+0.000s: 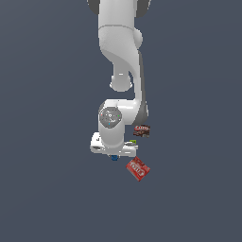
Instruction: Pick up a designated object from a clutter of objects.
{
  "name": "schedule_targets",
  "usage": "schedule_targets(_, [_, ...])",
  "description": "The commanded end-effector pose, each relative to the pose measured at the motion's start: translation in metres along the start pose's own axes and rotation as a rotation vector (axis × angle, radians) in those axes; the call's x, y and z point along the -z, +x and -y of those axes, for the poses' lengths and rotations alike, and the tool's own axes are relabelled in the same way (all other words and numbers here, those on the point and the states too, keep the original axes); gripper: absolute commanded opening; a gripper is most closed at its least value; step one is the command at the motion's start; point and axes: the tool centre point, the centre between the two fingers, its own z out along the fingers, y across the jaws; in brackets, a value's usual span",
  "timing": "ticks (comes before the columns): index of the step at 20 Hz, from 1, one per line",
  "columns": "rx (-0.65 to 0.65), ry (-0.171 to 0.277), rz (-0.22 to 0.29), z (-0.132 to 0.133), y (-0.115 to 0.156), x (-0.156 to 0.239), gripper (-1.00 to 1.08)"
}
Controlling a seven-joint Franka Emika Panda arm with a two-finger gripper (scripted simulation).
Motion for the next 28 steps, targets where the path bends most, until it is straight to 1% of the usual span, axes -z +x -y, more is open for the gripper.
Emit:
schedule_targets(1, [0.000,0.000,0.000,0.000,0.000,0.000,-1.00])
schedule_targets(8, [0.000,0.000,0.000,0.004,-0.001,0.007,-1.00])
schedule_targets(14, [0.000,0.000,0.000,0.019,-0.005,0.033,-1.00])
schedule_targets(20, [0.000,-0.001,0.000,0.046,-0.011,0.081,-1.00])
schedule_targets(28, [0.000,-0.002,-0.001,0.094,-0.021,0.168,-1.00])
